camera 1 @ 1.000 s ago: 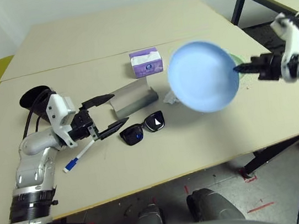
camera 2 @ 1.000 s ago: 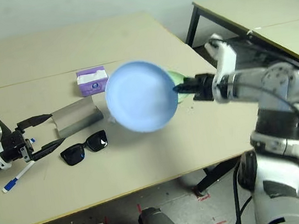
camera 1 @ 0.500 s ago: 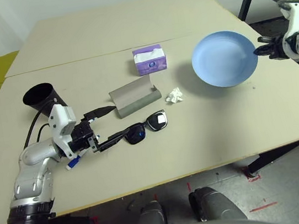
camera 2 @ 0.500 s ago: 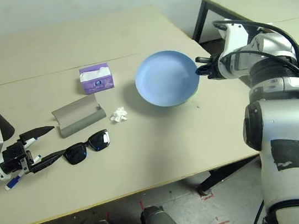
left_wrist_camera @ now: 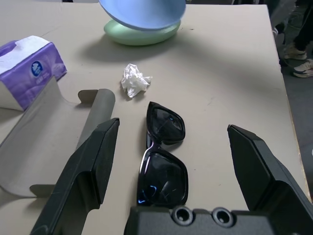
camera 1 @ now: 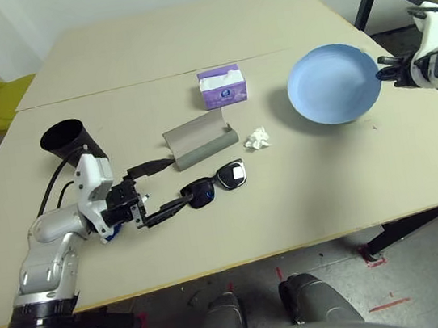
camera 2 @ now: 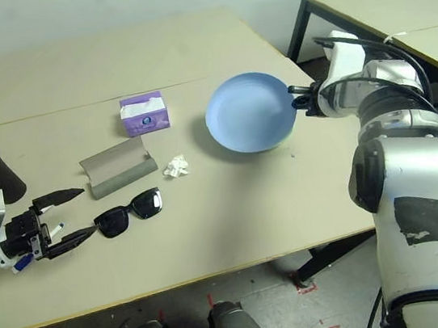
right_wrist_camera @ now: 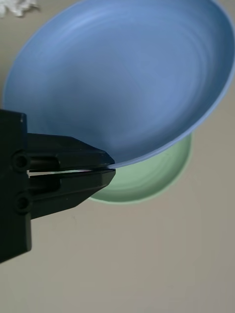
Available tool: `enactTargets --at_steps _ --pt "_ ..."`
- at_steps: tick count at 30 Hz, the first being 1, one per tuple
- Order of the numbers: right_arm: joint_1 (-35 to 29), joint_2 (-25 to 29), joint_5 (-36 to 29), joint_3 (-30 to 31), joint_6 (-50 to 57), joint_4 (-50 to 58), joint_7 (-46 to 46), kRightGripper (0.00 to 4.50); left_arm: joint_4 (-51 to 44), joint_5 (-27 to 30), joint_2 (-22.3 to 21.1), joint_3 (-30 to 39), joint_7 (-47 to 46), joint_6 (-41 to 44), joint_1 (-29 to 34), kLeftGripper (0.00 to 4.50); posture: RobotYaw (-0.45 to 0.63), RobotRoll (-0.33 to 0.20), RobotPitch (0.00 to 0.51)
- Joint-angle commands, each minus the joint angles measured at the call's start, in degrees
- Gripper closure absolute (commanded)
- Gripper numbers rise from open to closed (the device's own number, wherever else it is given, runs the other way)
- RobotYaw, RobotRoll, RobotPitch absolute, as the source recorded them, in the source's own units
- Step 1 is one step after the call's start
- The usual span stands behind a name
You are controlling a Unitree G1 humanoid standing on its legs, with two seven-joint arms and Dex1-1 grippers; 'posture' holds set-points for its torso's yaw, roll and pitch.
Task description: Organize and tidy the items on the table.
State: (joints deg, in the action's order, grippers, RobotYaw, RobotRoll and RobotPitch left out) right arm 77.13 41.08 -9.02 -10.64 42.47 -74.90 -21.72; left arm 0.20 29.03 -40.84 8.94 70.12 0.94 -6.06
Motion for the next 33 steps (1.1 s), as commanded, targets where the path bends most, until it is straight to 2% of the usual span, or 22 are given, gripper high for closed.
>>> enactTargets --at_steps 1,20,25,32,33 --pt "-0.5 -0.2 0.2 -2.1 -2.4 -0.9 2.4 4.47 -0.9 -0.9 0.2 -0.7 -0.2 -0.1 0.6 0.0 -0.14 0.0 0.098" --pt "-3.4 -1.4 1.6 -3.7 -7.3 -1.2 5.4 4.47 -2.2 -0.4 0.3 -0.3 -1.7 0.0 0.4 0.0 -0.12 0.0 0.104" --pt "-4.0 -1.8 1.8 -3.8 -7.9 -1.2 5.0 2.75 -2.2 -0.4 0.1 -0.1 -1.8 -0.1 0.4 0.0 -0.12 0.0 0.107" --pt "-3.6 -1.0 2.7 -2.5 -6.8 -0.2 0.7 0.04 -1.7 -0.4 -0.2 -0.1 -1.8 0.1 -0.3 0.0 -0.13 0.0 0.116" --pt "-3.2 -0.5 3.3 -1.5 -6.6 0.3 -1.9 0.01 -1.5 -0.4 -0.2 -0.1 -1.8 0.2 -0.5 0.0 -0.13 0.0 0.116"
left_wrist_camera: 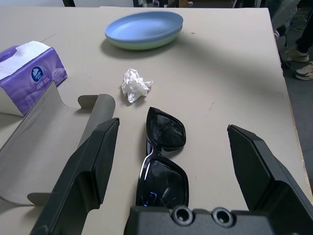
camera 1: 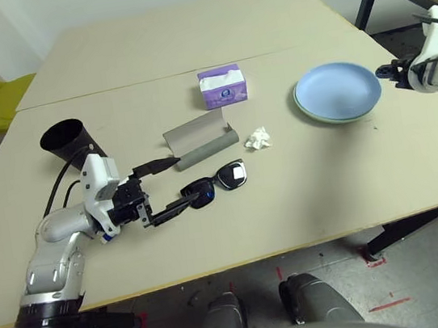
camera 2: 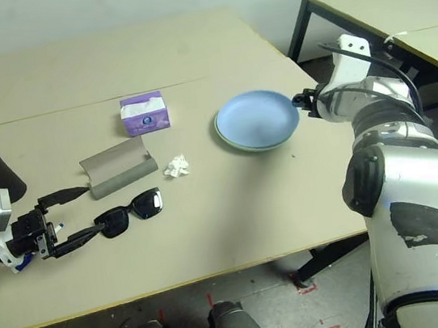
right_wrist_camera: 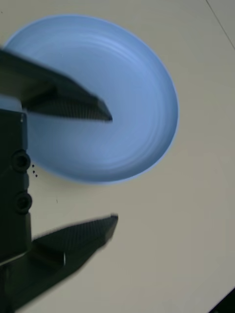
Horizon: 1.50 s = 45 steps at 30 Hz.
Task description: Organize and tidy the items on the table.
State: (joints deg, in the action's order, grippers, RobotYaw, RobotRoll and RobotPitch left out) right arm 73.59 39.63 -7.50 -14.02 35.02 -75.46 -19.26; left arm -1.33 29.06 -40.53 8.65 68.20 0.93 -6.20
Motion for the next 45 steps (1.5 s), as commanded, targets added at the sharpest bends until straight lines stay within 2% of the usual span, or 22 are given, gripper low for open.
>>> enactTargets --at_steps 1,3,5,8,11,13,15,18,20,24,31,38,45 --pt "0.5 1.6 2.7 3.6 0.8 2.0 -8.5 0.01 0.3 -0.4 -0.5 0.3 0.1 0.3 -0.7 0.0 -0.13 0.0 0.116" --pt "0.1 2.9 4.1 6.8 0.6 5.3 -16.5 0.01 0.7 -0.1 -0.7 0.7 0.1 0.4 -0.9 0.0 -0.12 0.0 0.123" --pt "-4.3 5.3 3.1 9.6 2.7 15.5 -26.2 0.01 1.1 0.0 -1.1 1.3 0.3 0.4 -1.0 0.0 -0.13 0.0 0.129" --pt "-20.6 9.3 -3.6 7.9 12.6 44.1 -32.2 0.01 1.3 0.3 -1.7 1.8 0.9 0.4 -0.6 0.0 -0.15 0.0 0.135" --pt "-46.1 7.7 -11.3 -0.6 19.5 79.7 -30.6 0.01 2.0 0.0 -1.8 1.3 1.4 0.4 -1.1 0.0 -0.17 0.0 0.139" --pt "-55.5 5.4 -13.5 -3.8 20.4 91.2 -28.5 0.01 2.4 -0.1 -1.8 1.2 1.7 0.5 -1.4 0.0 -0.18 0.0 0.14" --pt "-66.2 1.4 -13.2 -2.9 14.8 99.8 -27.0 0.01 2.8 -0.3 -1.8 0.9 2.0 0.7 -2.1 0.0 -0.19 0.0 0.139" --pt "-74.4 -2.6 -11.4 0.8 6.4 104.3 -25.3 0.01 3.5 -0.5 -2.0 0.6 2.5 0.9 -3.2 0.0 -0.2 0.0 0.136" --pt "-75.5 -5.5 -9.7 4.2 0.6 102.6 -23.8 0.01 4.1 -0.7 -2.2 0.5 2.7 1.1 -4.2 0.0 -0.2 0.0 0.13" --pt "-72.0 -9.3 -6.9 8.9 -6.9 95.1 -21.9 0.01 4.6 -0.9 -2.5 0.6 2.9 1.1 -5.1 0.0 -0.2 0.0 0.127" --pt "-61.3 -14.1 -2.0 16.4 -19.7 78.2 -21.7 0.01 3.7 -0.8 -3.1 1.3 2.6 1.3 -4.2 0.0 -0.17 0.0 0.113" --pt "-55.9 -16.3 -0.6 19.5 -25.5 68.7 -23.0 0.01 3.6 -0.7 -3.9 1.6 2.7 1.6 -3.6 0.0 -0.17 0.0 0.107" --pt "-52.4 -17.9 -0.3 20.5 -26.6 66.6 -22.5 0.01 3.7 -1.1 -4.9 1.1 2.8 3.2 -2.6 0.0 -0.17 0.0 0.101"
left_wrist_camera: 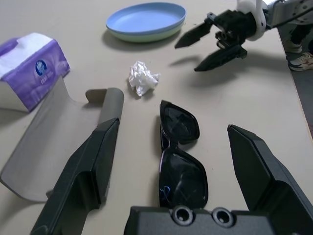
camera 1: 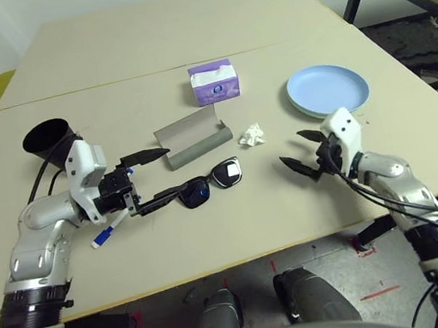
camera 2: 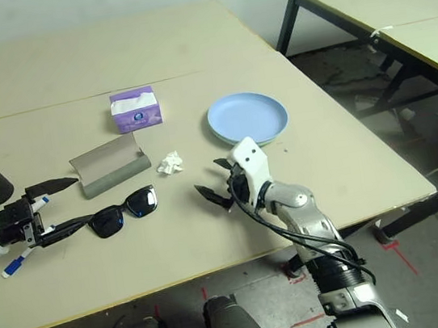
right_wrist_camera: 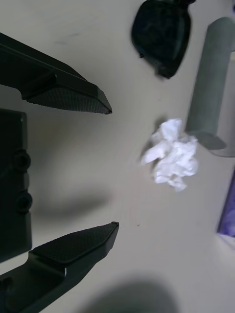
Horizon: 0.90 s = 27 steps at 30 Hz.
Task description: Organize and tidy the items on the table.
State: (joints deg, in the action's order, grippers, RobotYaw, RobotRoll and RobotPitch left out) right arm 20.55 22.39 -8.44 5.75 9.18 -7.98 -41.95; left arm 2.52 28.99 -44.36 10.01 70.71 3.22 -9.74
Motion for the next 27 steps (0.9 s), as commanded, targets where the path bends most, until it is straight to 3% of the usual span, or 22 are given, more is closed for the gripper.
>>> enactTargets --at_steps 1,12,27 --pt "0.9 -1.0 0.6 0.9 -0.8 -1.0 0.2 0.01 -0.2 -1.2 -1.2 -0.3 0.2 0.9 1.1 0.0 -0.17 0.0 0.101" --pt "4.3 -4.3 3.2 4.9 -1.1 -6.5 0.1 0.01 -0.6 -1.8 -0.8 -0.3 0.2 0.6 2.2 0.0 -0.16 0.0 0.101" --pt "16.6 -10.8 6.7 5.1 -7.6 -25.7 1.2 0.01 -2.1 -1.5 -0.6 -0.3 -0.6 1.1 2.2 0.0 -0.14 0.0 0.104"
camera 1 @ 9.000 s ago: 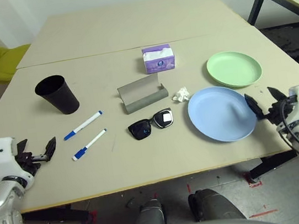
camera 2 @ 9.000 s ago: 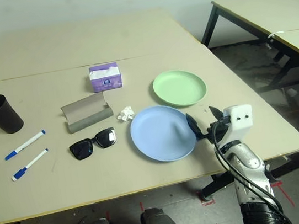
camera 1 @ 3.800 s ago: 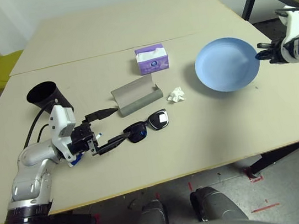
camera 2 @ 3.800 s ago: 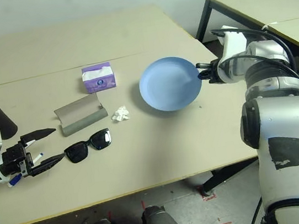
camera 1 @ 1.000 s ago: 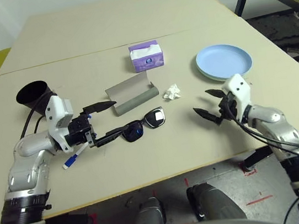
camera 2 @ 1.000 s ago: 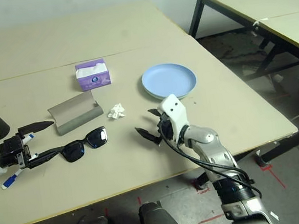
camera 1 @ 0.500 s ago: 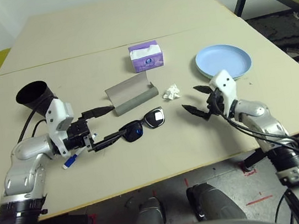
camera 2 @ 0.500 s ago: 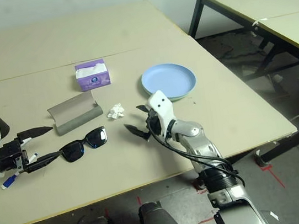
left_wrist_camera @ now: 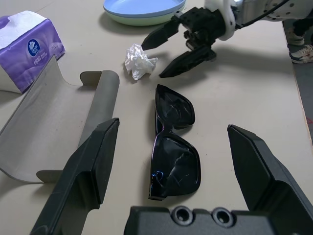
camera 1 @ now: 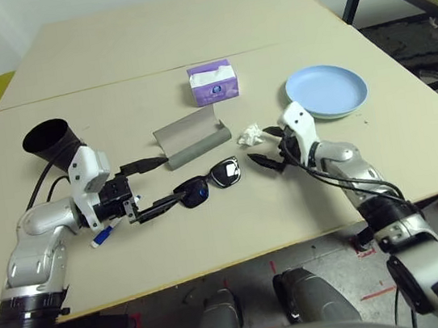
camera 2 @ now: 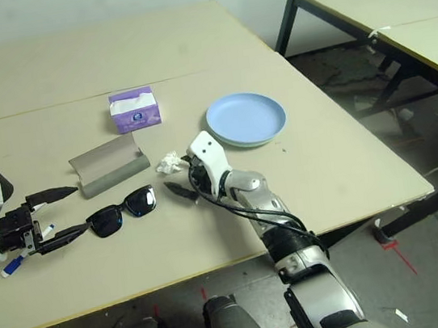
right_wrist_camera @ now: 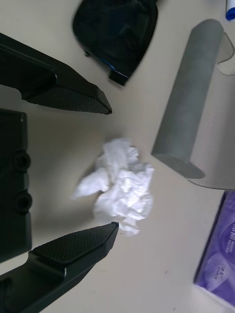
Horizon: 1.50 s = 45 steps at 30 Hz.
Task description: Organize and tidy the items on the table.
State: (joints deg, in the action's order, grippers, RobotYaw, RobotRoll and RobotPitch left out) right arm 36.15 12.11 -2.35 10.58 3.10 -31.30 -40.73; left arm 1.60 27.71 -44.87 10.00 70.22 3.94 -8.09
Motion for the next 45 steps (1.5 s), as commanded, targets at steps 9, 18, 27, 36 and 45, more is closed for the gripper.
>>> enactTargets --at_steps 9,18,27,36,45 --pt "3.9 -2.1 1.5 0.4 -2.9 -6.5 0.2 0.01 -2.0 -0.2 0.3 -0.1 -0.6 0.2 0.9 0.0 -0.13 0.0 0.104" --pt "7.2 -3.0 5.0 0.4 2.5 -12.9 4.8 0.4 -2.8 0.0 1.0 -0.3 -1.0 0.0 0.9 0.0 -0.14 0.0 0.107" --pt "6.6 -3.1 4.4 -0.1 4.1 -10.9 3.9 3.44 -4.4 0.2 1.7 -0.6 -1.7 0.4 1.1 0.0 -0.14 0.0 0.11" --pt "5.2 -0.8 1.5 -3.6 8.0 -4.9 3.8 4.47 -4.5 -0.1 2.5 -1.4 -2.1 0.9 0.7 0.0 -0.15 0.0 0.116" --pt "13.0 12.2 -1.0 -13.4 9.2 -9.0 7.1 4.47 -4.4 -0.3 2.9 -1.6 -2.2 0.8 1.5 0.0 -0.16 0.0 0.117"
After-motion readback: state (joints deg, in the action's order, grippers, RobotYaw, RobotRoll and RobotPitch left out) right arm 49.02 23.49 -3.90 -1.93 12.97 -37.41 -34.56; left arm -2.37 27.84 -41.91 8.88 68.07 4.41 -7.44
